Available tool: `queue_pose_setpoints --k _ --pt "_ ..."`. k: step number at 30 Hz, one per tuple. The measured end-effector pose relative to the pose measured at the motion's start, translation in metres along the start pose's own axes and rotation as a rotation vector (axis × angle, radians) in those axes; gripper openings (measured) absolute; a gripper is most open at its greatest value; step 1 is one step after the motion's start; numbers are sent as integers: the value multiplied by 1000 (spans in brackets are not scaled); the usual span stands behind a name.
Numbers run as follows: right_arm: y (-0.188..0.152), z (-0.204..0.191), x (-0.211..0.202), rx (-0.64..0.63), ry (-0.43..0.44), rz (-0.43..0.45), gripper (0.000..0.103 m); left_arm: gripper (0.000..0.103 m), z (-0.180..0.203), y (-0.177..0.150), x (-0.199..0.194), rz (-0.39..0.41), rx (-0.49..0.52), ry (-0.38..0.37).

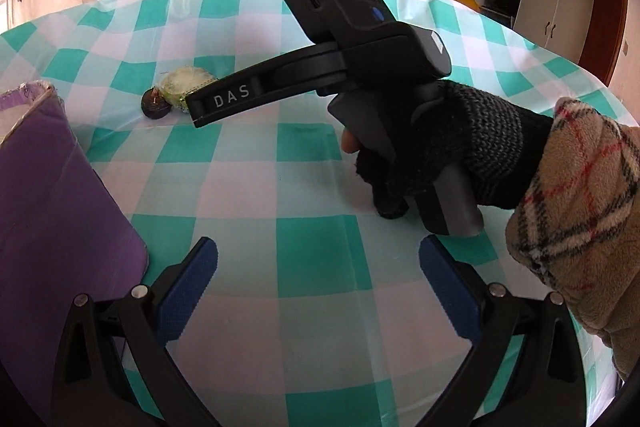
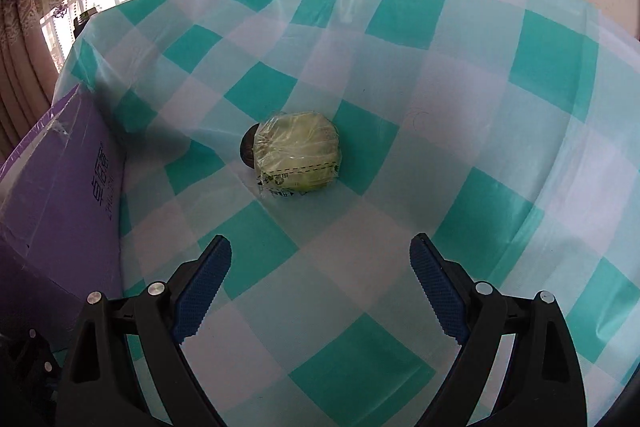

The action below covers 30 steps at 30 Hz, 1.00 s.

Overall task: Organize fruits
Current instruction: 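Grasp the wrapped cabbage with the right tool, then grasp the last passion fruit with the left tool while the right tool holds the cabbage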

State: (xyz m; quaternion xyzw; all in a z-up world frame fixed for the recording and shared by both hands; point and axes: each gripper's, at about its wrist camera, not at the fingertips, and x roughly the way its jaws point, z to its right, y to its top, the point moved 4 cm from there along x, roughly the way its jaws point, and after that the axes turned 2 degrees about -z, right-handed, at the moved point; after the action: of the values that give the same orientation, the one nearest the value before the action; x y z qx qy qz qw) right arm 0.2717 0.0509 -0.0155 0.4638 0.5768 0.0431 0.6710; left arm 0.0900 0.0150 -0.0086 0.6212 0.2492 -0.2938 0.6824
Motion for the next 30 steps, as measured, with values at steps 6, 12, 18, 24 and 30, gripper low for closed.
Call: queue_pose_setpoints --k 6,12,18,24,30 --pt "25 -6 30 -12 36 -45 88 101 -4 1 -2 14 -26 9" --pt "45 -17 61 -62 24 -109 88 101 -2 1 -3 15 -18 17" --pt "54 -22 66 -93 -35 -85 62 101 -4 1 -2 13 -27 13" --pt "32 -13 42 -36 -87 -85 60 101 -7 2 -2 12 -44 14" --pt "-25 26 -17 200 -167 -52 60 101 -7 2 0 7 -41 21"
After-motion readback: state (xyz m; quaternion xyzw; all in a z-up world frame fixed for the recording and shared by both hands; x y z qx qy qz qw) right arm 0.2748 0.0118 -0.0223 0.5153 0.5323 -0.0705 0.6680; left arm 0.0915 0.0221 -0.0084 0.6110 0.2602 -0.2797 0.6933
